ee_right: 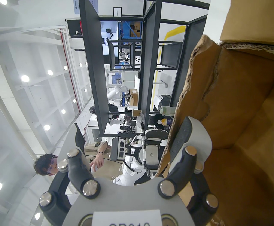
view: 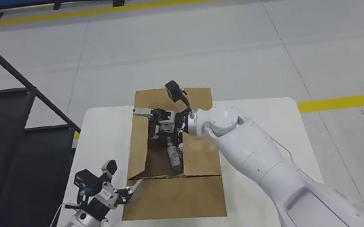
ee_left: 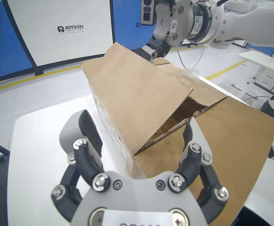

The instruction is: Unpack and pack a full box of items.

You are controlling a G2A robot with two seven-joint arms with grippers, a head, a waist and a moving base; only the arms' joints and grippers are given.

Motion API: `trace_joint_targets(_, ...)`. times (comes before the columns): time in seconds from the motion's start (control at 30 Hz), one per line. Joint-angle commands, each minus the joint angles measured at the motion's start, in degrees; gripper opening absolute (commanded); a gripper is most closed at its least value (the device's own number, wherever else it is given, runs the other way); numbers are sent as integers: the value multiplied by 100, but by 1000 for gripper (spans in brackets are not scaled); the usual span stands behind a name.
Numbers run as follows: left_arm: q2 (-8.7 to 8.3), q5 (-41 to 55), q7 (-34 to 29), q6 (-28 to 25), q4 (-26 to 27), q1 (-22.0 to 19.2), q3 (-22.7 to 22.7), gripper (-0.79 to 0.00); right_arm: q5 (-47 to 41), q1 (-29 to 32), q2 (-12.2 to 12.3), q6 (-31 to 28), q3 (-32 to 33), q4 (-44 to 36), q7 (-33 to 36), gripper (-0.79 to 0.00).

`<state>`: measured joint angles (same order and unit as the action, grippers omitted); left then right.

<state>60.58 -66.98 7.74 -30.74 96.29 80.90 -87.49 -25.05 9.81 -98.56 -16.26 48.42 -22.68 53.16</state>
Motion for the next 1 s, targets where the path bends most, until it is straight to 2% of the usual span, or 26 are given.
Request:
trace_joint_targets(0.0, 18, -58, 3, 185, -8, -32, 75, 0, 50, -20, -20, -25, -11, 22, -4, 0)
trace_joint_targets(0.2, 69, -101, -99, 637, -48, -180, 261, 0, 275, -67, -65, -68, -52, 76, -143, 0)
trace_joint_targets(0.43, 104, -5, -4, 777, -99, -236, 333, 0, 546, -98, -35, -60, -22, 185, -298, 0)
trace_joint_targets(0.7, 116, 198, -7, 784, 63, -154, 236, 0, 767, -35, 126, -102, 158, 229, -487, 0)
trace_joint_targets(0.97, 134, 202, 6, 836, 70, -180, 235, 0, 804, 222, 340, -172, 437, -153, -406, 0)
